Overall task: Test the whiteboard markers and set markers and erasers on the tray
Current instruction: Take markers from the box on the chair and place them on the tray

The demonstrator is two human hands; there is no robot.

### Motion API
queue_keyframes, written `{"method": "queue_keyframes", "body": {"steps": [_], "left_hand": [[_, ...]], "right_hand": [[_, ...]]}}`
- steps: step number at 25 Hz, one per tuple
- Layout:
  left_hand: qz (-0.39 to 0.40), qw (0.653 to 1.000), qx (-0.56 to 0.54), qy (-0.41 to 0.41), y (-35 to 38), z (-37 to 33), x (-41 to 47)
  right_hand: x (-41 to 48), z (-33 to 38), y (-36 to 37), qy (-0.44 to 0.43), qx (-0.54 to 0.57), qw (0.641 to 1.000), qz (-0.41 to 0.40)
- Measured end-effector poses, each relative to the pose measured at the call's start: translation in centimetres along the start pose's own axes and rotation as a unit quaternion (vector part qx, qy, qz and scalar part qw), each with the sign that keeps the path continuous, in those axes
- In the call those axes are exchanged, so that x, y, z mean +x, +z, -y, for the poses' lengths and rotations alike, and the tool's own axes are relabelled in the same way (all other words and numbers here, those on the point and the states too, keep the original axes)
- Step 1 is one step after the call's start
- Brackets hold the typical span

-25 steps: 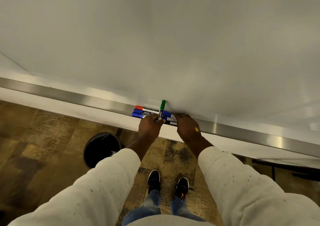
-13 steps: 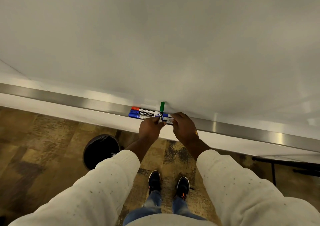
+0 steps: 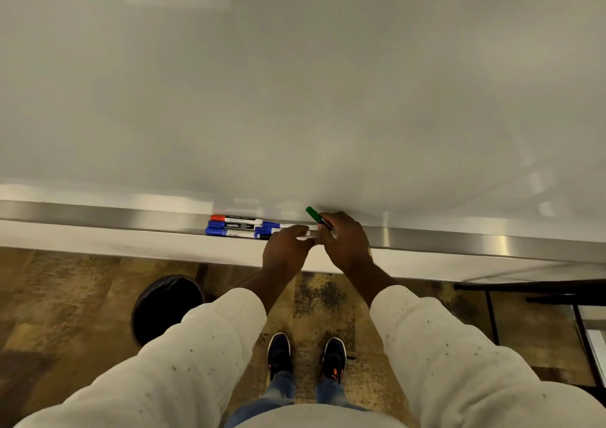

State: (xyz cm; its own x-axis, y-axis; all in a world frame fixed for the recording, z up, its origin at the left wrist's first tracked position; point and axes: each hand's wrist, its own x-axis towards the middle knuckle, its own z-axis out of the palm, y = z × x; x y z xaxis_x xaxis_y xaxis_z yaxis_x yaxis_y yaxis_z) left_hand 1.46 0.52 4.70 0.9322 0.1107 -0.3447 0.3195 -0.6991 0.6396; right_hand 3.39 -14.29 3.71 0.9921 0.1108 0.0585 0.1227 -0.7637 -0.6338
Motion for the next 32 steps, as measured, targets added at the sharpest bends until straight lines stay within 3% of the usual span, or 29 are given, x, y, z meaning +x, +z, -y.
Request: {"method": "queue_keyframes", "body": {"steps": [3,6,13,18,26,32], "left_hand": [[-0.040,0.998,-0.046,0.027,0.2,-1.1,0.2],[-0.032,0.995,0.023,0.091,0.9,-2.1,0.4],[-0.058,0.983,0.111,0.135,3.0,-2.5,1.8],[-0.085,0.975,0.160,0.127,4.5,-1.7,2.4],[-0.061,0.958,0.221,0.170,5.2,-0.9,2.4],[-0.074,0.962,0.223,0.140,3.5,1.5,1.1]], "right_hand": [[-0.6,-3.2,-0.9,-0.038,-0.085,0.996,-0.004],[-1.0,-4.9,-1.2,-0.051,-0.113,0.992,0.011],[-0.9,-7.1,-2.2,-0.034,-0.128,0.989,0.063],[-0.3,-8.6,-2.3,0.014,-0.144,0.982,0.123],[0.1,-9.3,-1.7,-0.039,-0.122,0.986,0.103],[-0.1,-6.7,-0.8,-0.069,-0.082,0.990,0.096]]}}
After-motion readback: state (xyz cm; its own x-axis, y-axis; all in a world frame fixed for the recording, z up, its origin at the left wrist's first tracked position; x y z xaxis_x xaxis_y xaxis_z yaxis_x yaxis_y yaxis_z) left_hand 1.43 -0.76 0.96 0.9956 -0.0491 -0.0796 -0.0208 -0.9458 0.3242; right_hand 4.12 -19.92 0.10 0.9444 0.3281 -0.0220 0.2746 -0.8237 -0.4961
